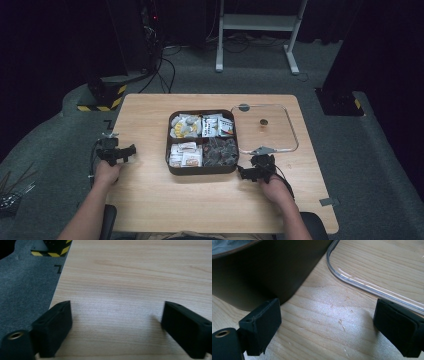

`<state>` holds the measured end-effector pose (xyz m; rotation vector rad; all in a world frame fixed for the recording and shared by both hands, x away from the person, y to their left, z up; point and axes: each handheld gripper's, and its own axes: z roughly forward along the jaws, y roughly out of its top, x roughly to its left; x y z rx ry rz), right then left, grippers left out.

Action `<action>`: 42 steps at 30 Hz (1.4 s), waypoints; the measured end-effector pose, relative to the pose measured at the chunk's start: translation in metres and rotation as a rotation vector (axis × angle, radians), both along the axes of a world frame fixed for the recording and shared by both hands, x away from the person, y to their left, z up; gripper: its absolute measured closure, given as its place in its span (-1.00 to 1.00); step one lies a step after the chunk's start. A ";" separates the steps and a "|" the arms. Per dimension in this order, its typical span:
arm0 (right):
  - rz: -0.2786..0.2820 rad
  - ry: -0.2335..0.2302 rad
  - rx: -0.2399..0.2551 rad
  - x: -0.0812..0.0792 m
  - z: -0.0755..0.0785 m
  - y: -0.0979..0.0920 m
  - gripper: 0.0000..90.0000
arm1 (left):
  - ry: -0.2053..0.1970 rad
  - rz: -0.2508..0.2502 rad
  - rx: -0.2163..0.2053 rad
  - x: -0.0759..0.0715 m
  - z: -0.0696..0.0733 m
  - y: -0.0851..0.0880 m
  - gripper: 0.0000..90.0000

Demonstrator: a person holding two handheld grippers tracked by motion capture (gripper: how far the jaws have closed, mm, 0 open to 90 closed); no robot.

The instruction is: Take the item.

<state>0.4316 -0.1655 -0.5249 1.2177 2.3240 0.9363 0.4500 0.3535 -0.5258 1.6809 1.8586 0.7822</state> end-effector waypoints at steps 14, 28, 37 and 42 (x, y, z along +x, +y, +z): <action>0.001 0.001 0.000 0.000 0.000 0.000 -0.82 | 0.059 -0.077 -0.007 0.005 0.011 -0.008 -0.65; 0.001 0.001 0.000 0.000 0.000 0.000 -0.82 | 0.092 -0.179 -0.051 0.006 0.025 -0.016 -0.64; 0.000 0.000 0.000 0.000 0.000 0.000 -0.82 | 0.040 -0.318 -0.142 0.000 0.035 -0.018 -0.66; 0.000 0.000 -0.001 0.000 0.000 0.000 -0.83 | 0.063 -0.369 -0.149 0.001 0.039 -0.021 -0.61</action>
